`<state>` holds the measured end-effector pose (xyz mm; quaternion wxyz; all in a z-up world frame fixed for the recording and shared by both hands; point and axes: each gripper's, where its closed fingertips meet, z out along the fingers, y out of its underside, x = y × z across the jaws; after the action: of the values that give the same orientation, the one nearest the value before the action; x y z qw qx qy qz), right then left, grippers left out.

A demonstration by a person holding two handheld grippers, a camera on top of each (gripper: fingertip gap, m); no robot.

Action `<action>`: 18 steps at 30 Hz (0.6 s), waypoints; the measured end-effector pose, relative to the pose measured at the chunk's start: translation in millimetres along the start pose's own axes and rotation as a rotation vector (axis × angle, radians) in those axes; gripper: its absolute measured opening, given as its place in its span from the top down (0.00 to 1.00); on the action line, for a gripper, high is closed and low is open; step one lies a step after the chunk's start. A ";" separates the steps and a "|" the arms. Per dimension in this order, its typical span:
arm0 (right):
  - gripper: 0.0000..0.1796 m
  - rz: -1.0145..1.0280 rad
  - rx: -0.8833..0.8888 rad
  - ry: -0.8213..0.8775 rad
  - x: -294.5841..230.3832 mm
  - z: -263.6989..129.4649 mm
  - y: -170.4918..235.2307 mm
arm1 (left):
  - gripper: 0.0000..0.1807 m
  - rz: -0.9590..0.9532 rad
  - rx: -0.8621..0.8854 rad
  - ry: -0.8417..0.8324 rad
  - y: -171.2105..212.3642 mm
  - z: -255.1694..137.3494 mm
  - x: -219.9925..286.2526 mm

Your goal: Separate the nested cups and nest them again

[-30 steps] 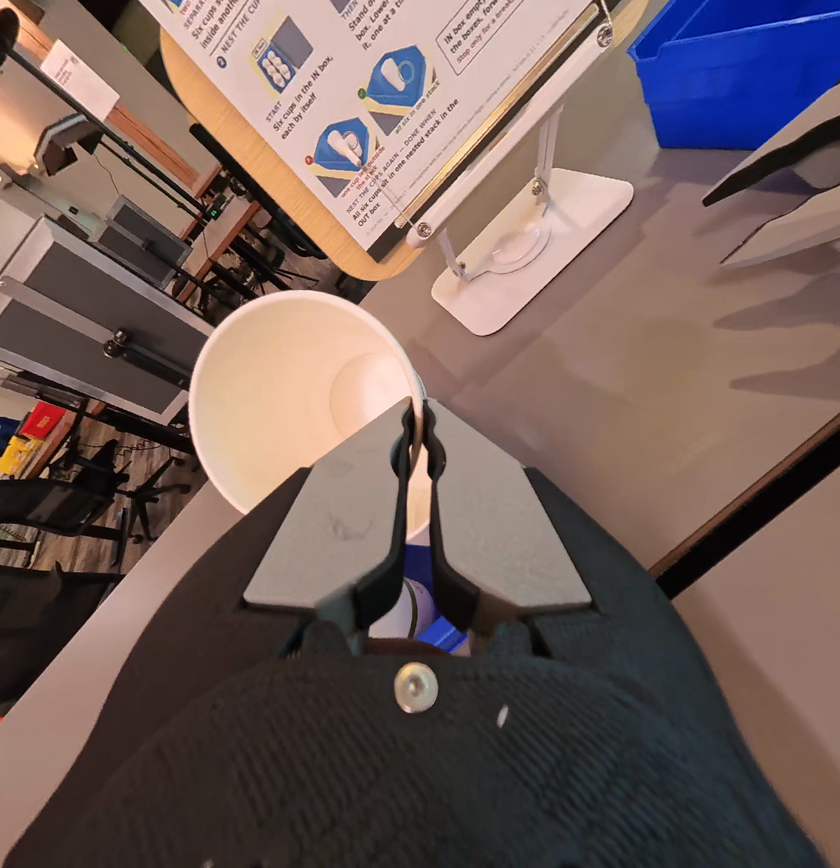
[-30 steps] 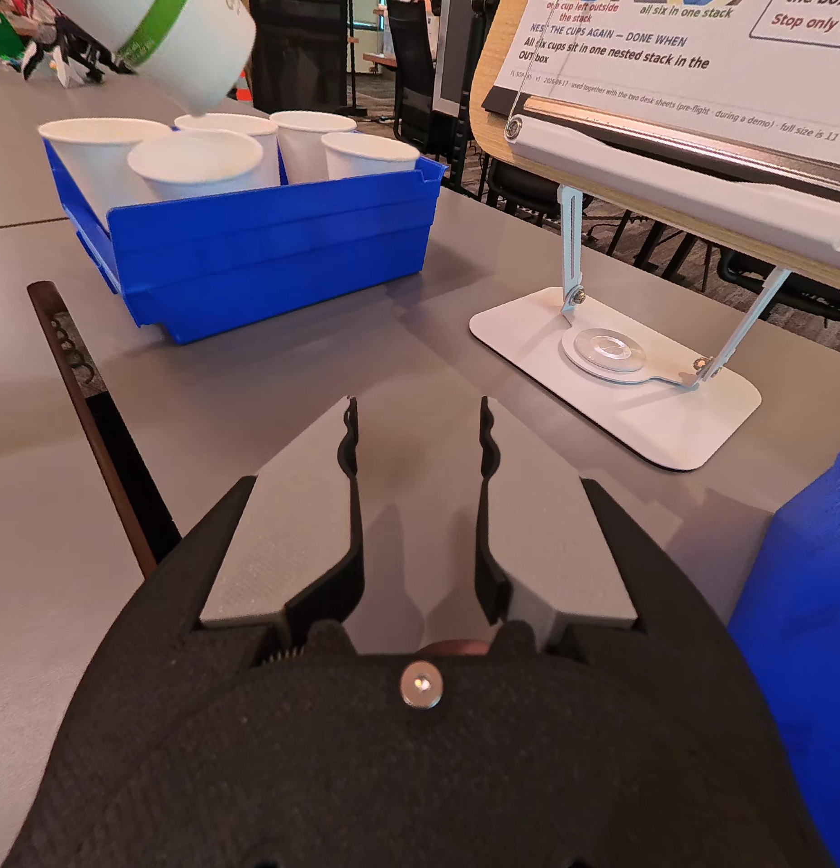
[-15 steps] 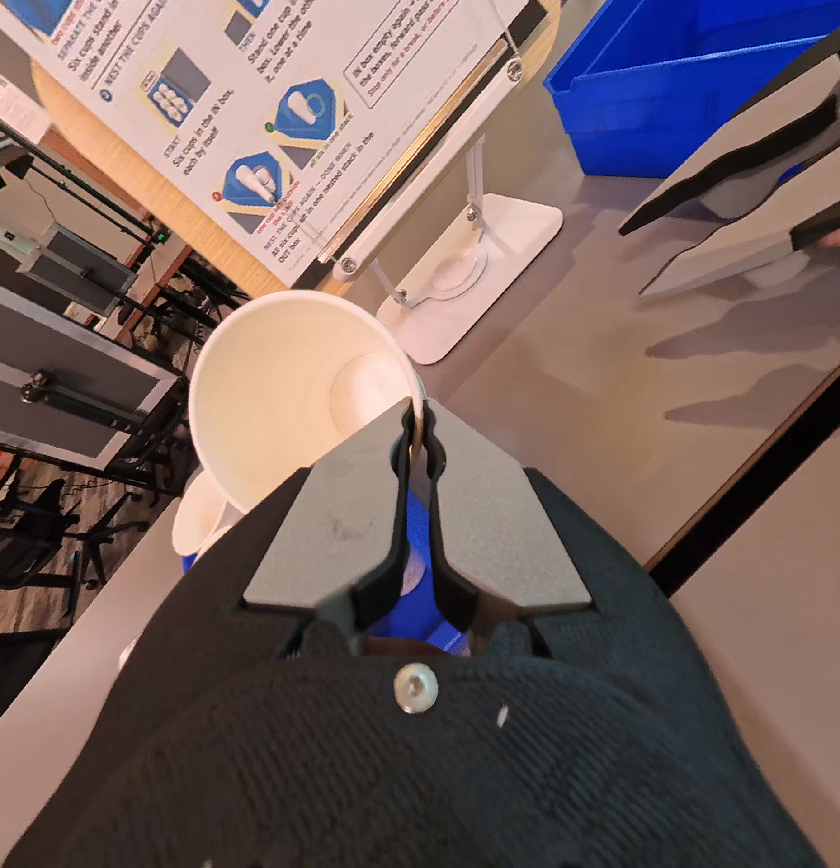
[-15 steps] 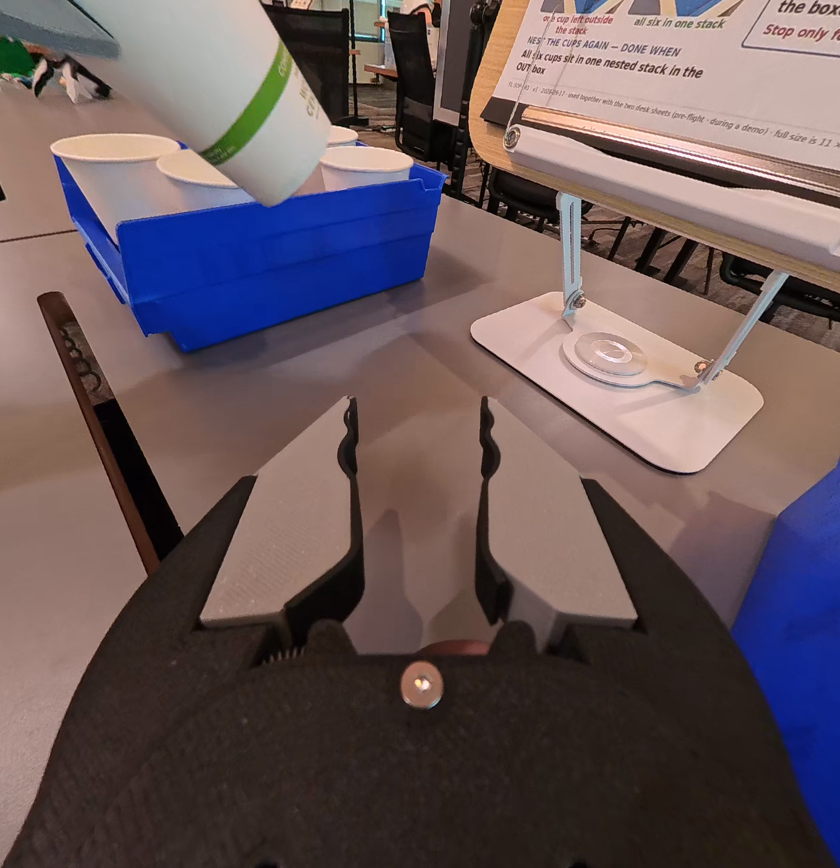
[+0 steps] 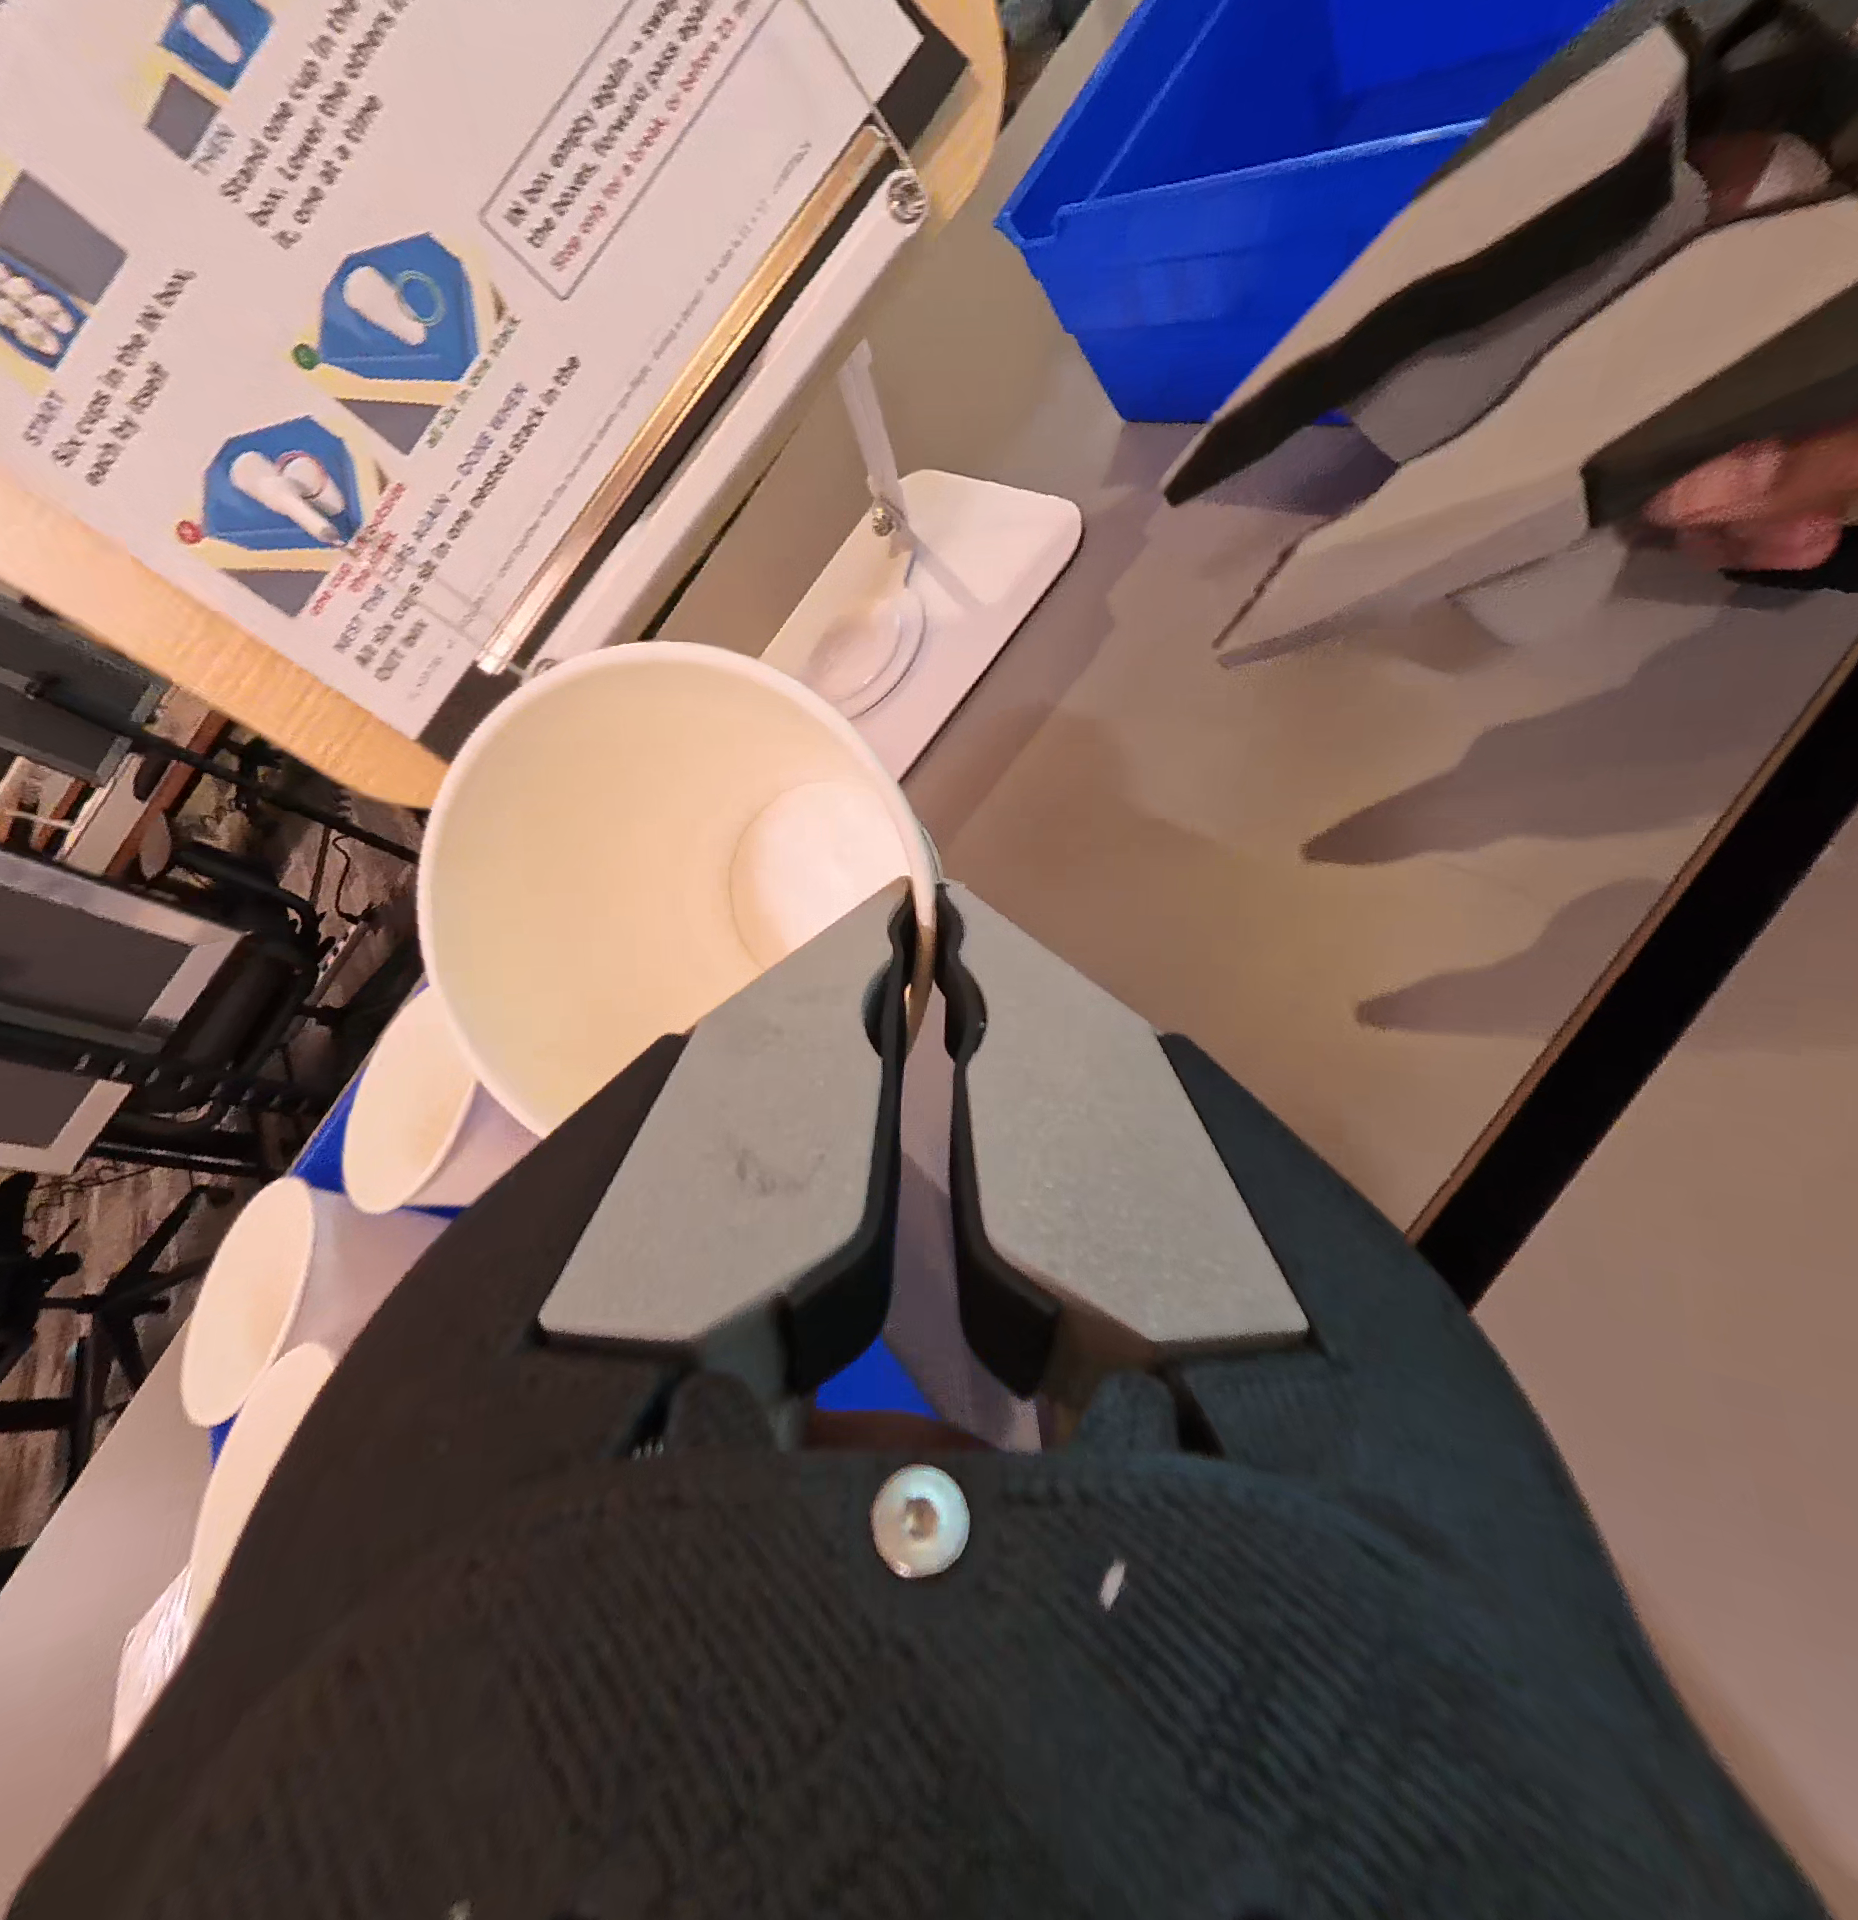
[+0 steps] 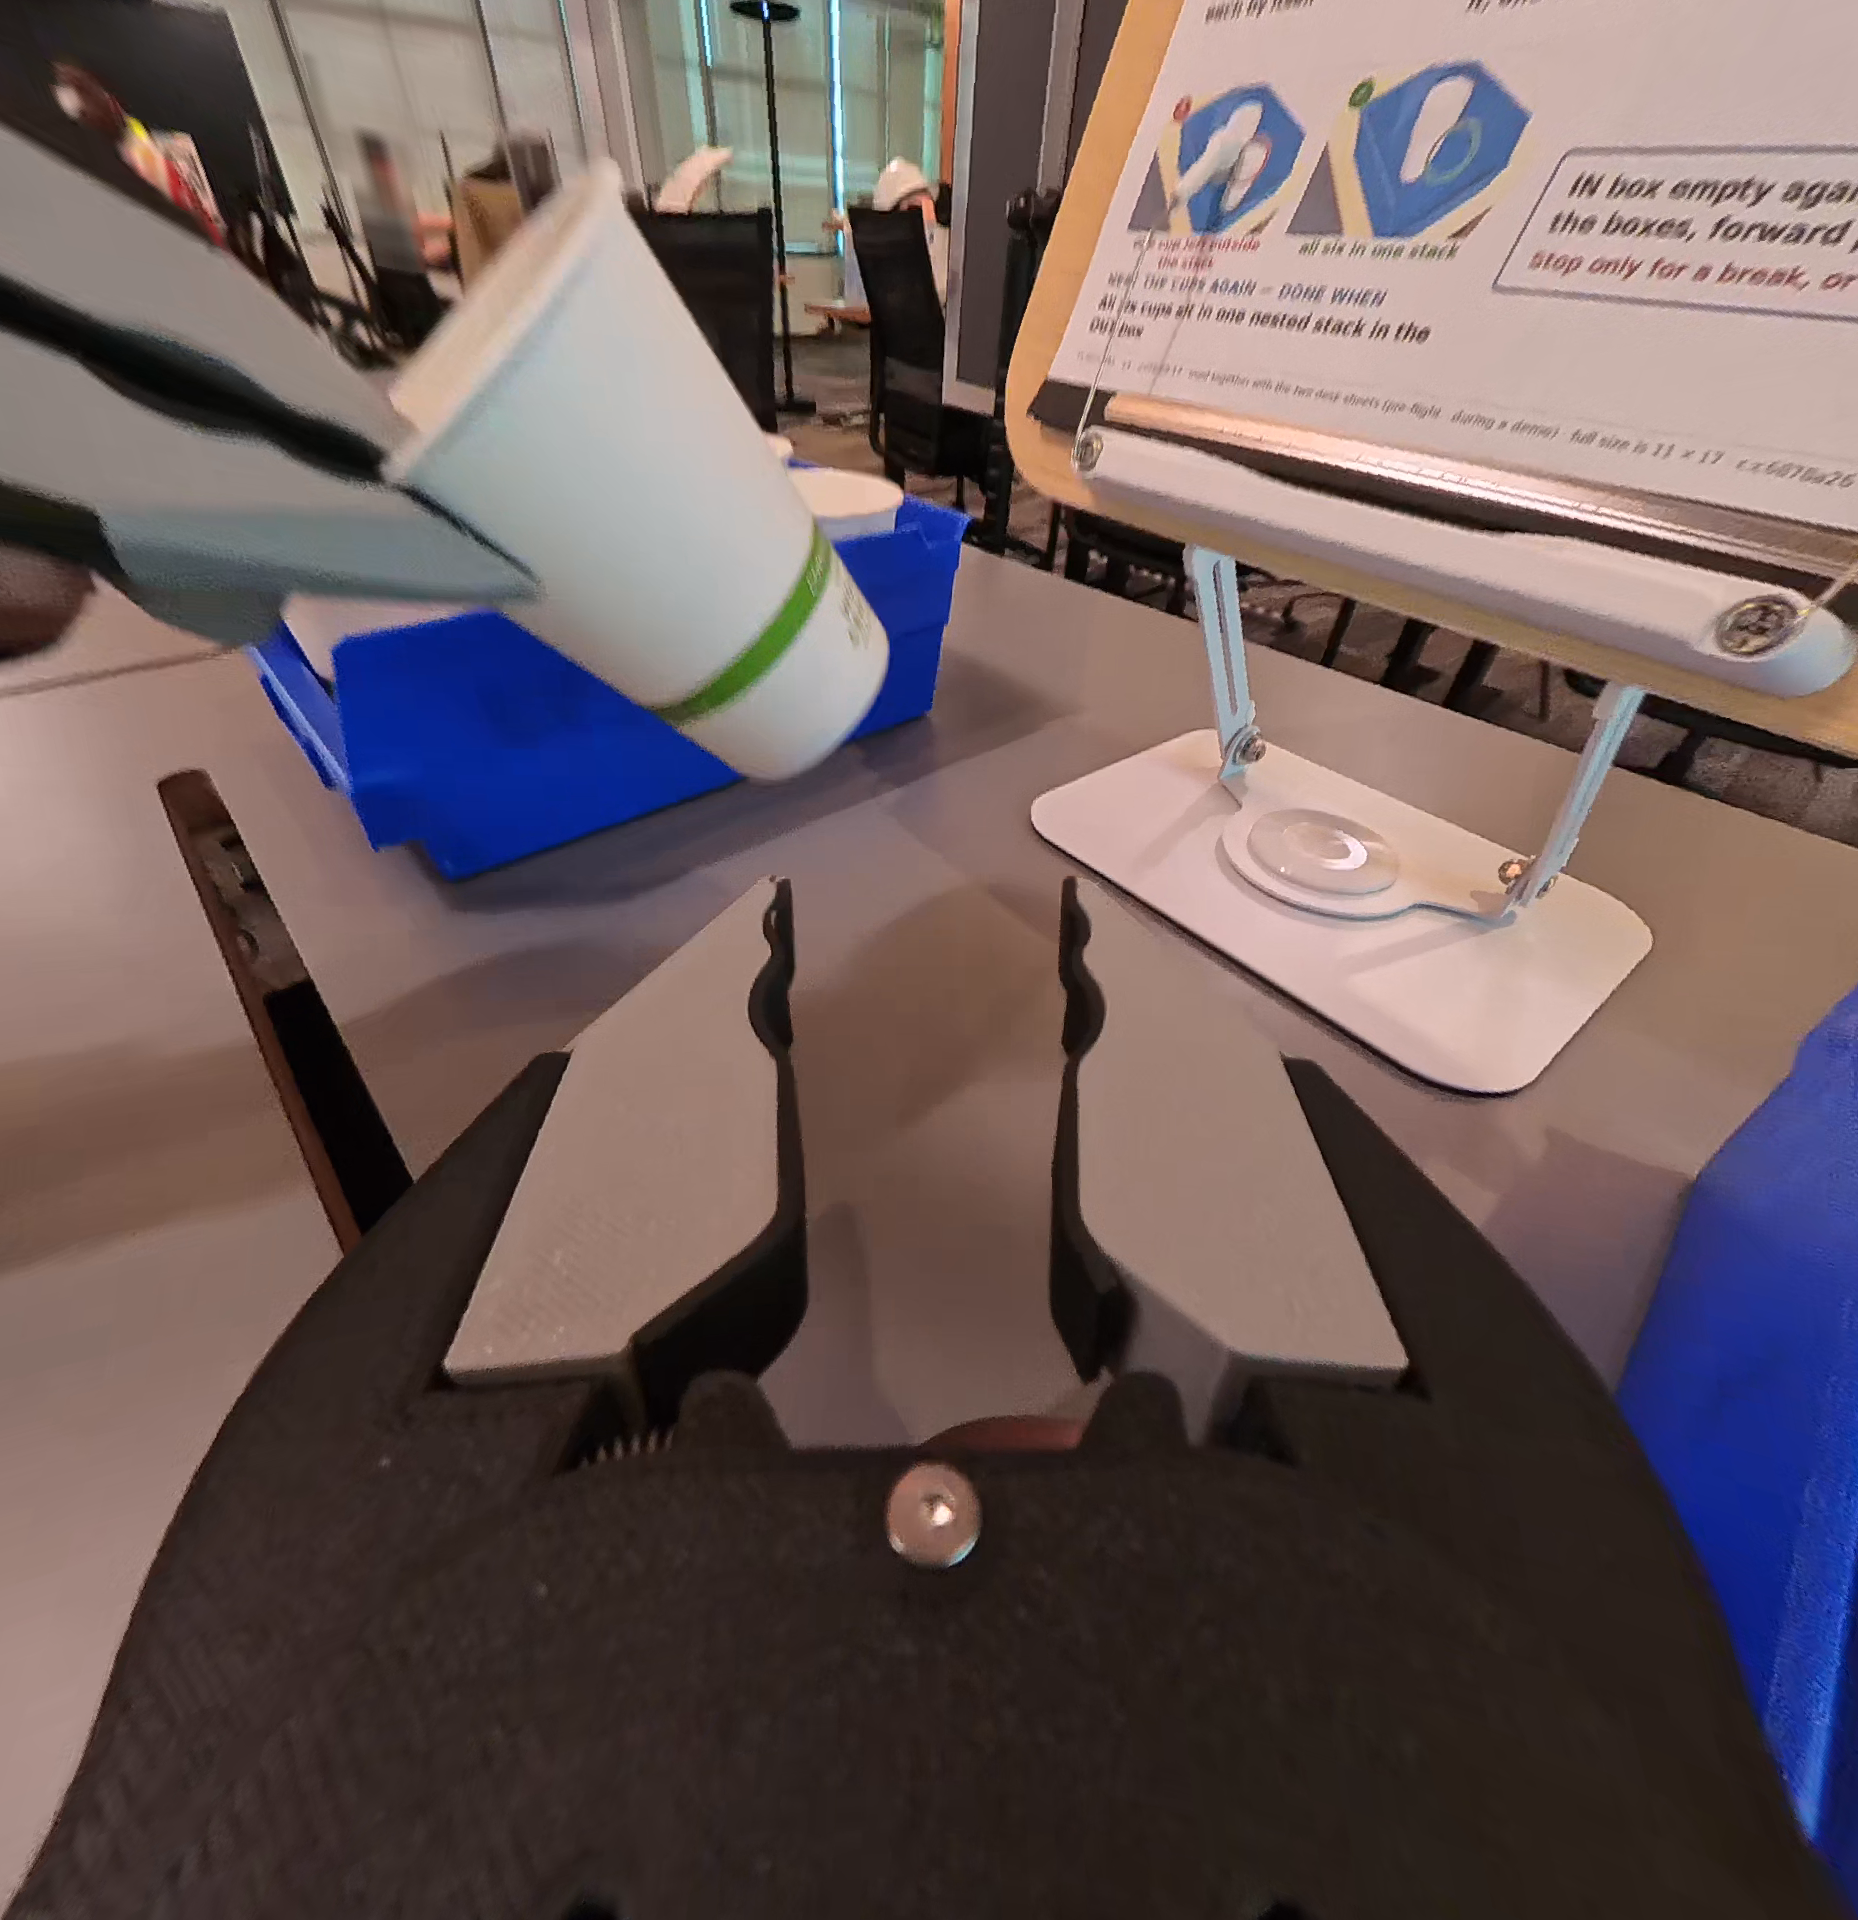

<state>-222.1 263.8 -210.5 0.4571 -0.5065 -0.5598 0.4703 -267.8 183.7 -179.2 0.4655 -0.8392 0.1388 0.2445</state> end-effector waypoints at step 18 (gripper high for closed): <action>0.73 0.055 0.187 0.044 -6.2 -21.3 -41.5 | 1.00 0.101 0.070 0.036 4.7 56.8 34.7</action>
<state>-206.3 257.0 -166.6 0.5014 -0.4869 -0.4894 0.5215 -256.7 229.3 -226.7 0.4791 -0.8186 0.1977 0.2475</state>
